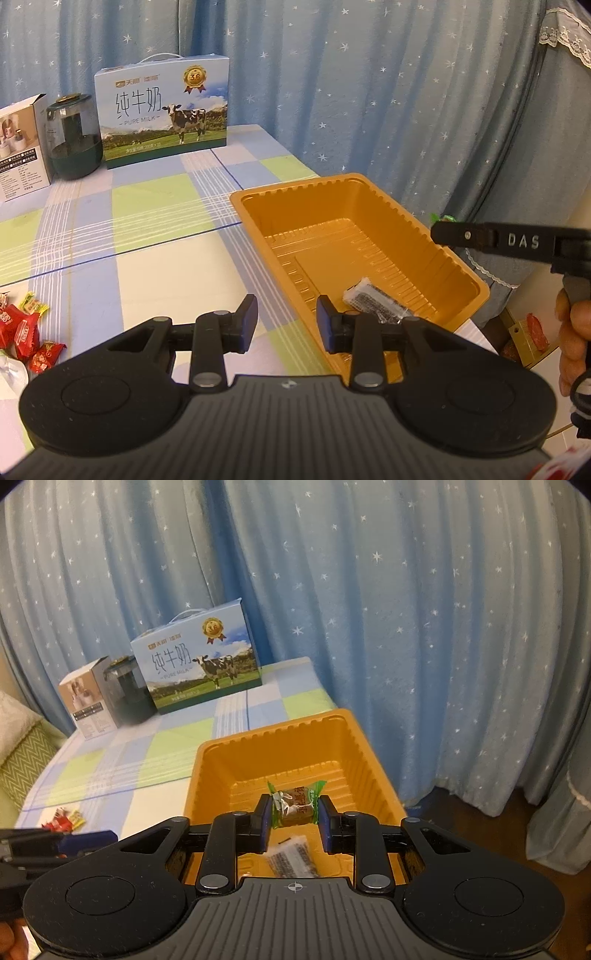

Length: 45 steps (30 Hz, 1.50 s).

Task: Organize snacks
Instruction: 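Carry both candies to the orange tray and open both tools, then withdraw both open tools from the tray toward the snack pile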

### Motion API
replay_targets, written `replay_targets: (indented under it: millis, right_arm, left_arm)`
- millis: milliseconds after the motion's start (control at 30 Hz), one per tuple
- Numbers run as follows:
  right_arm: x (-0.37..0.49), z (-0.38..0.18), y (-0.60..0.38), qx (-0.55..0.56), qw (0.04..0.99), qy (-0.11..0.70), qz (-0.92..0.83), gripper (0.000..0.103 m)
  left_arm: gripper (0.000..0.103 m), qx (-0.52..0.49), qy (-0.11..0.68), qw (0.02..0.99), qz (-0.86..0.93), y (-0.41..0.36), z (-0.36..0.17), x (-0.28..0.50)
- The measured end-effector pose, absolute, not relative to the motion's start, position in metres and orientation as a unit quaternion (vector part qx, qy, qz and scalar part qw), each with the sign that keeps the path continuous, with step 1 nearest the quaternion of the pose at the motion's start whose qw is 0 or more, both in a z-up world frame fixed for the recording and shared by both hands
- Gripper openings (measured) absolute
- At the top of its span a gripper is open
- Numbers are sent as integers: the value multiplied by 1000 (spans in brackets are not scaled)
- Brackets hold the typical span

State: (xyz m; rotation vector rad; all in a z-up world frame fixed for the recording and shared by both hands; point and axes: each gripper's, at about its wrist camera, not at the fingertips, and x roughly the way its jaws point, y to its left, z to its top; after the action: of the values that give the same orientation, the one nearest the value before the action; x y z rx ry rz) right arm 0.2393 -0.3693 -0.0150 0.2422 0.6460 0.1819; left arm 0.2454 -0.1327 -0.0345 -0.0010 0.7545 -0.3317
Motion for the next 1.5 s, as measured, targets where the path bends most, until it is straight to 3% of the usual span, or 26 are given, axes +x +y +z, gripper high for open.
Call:
replay_targets:
  millis: [100, 133, 800, 1500]
  right_arm:
    - [239, -15, -376, 147, 935, 311, 82, 58]
    - [239, -15, -378, 152, 936, 309, 77, 61]
    - [208, 3, -355, 136, 937, 312, 82, 61]
    - [203, 0, -237, 97, 925, 326, 171, 61]
  left_arm:
    - [32, -3, 368, 916, -160, -129, -35, 243]
    - [32, -4, 368, 916, -159, -127, -35, 243]
    - [37, -18, 370, 920, -130, -87, -30, 208]
    - [41, -43, 361, 931, -32, 26, -30, 155]
